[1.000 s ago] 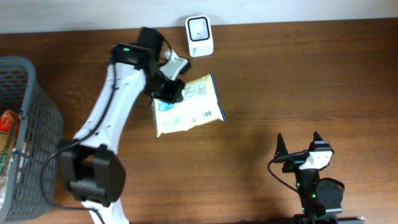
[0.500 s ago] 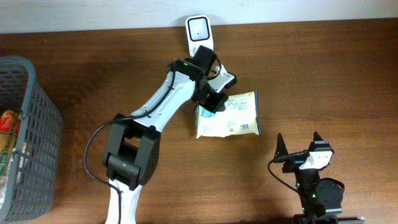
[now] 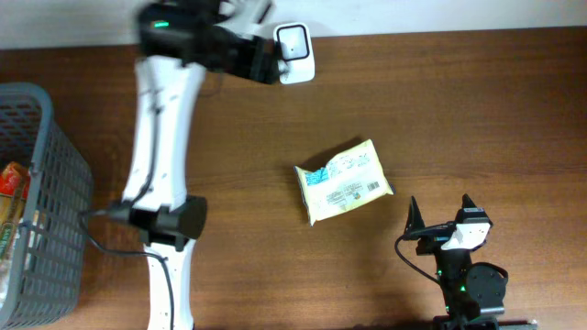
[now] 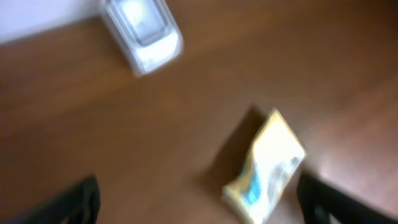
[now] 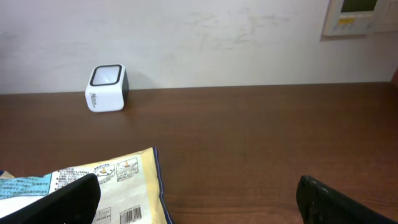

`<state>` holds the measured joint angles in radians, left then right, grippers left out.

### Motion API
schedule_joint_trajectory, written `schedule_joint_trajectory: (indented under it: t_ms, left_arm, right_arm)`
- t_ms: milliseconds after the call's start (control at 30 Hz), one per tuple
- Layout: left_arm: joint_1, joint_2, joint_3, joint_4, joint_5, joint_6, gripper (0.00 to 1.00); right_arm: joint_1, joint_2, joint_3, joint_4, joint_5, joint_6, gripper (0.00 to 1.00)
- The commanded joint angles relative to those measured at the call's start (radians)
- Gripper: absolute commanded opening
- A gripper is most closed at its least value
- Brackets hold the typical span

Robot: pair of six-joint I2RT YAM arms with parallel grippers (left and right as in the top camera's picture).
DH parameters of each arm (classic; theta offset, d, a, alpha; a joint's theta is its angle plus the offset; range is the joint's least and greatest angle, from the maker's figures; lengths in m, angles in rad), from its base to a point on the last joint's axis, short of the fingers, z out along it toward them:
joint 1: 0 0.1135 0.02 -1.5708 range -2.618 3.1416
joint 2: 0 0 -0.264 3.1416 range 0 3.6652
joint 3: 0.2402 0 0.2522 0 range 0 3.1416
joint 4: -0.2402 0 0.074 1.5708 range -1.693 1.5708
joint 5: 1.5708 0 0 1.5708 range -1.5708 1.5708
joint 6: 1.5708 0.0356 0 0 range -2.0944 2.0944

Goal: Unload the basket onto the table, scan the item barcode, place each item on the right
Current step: 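Carry the yellow bag to the table centre and release it, then reach the left gripper into the basket and grasp the orange-red pasta pack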

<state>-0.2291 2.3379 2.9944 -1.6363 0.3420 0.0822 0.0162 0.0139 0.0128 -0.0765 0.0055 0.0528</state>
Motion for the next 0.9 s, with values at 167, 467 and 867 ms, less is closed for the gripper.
schedule_joint_trajectory:
  t_ms: [167, 467, 867]
  left_arm:
    - [0.377, -0.348, 0.123, -0.051, -0.459, -0.108, 0.99]
    - [0.877, -0.438, -0.251, -0.051, -0.581, -0.291, 0.99]
    - [0.985, -0.438, -1.131, 0.449, -0.578, -0.032, 0.99]
  right_arm:
    - [-0.003, -0.008, -0.007, -0.003, -0.002, 0.007, 0.99]
    - [-0.003, -0.008, -0.007, -0.003, -0.002, 0.007, 0.99]
    - [-0.003, -0.008, -0.007, -0.003, -0.002, 0.007, 0.99]
